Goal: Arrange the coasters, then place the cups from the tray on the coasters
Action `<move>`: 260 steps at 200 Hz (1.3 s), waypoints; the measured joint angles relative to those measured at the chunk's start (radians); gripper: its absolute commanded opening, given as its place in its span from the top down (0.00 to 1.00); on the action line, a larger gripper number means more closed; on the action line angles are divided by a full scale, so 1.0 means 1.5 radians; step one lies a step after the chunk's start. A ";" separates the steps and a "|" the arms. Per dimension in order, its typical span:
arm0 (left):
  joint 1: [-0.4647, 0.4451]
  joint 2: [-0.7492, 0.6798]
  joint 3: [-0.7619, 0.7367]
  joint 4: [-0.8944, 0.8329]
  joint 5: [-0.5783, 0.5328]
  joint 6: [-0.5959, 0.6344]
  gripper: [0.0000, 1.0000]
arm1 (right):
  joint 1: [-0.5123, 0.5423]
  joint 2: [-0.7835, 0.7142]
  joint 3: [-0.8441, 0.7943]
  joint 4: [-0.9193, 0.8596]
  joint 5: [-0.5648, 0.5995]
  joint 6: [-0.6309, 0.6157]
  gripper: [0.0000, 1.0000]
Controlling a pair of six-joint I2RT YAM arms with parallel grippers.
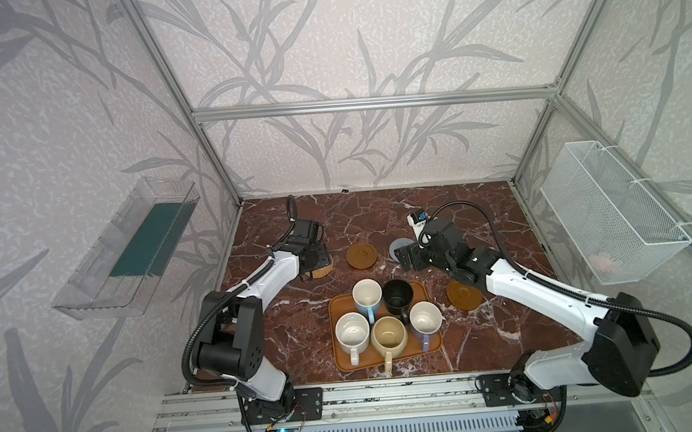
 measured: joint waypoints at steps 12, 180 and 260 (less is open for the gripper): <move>-0.001 0.024 0.010 -0.002 0.001 0.001 0.36 | 0.000 0.003 -0.001 0.001 0.001 0.000 0.02; -0.012 0.180 0.111 -0.046 0.017 0.018 0.35 | 0.000 0.024 -0.021 0.046 -0.014 0.000 0.01; -0.013 0.225 0.170 -0.080 -0.008 0.028 0.42 | 0.000 0.024 -0.033 0.061 -0.018 0.001 0.01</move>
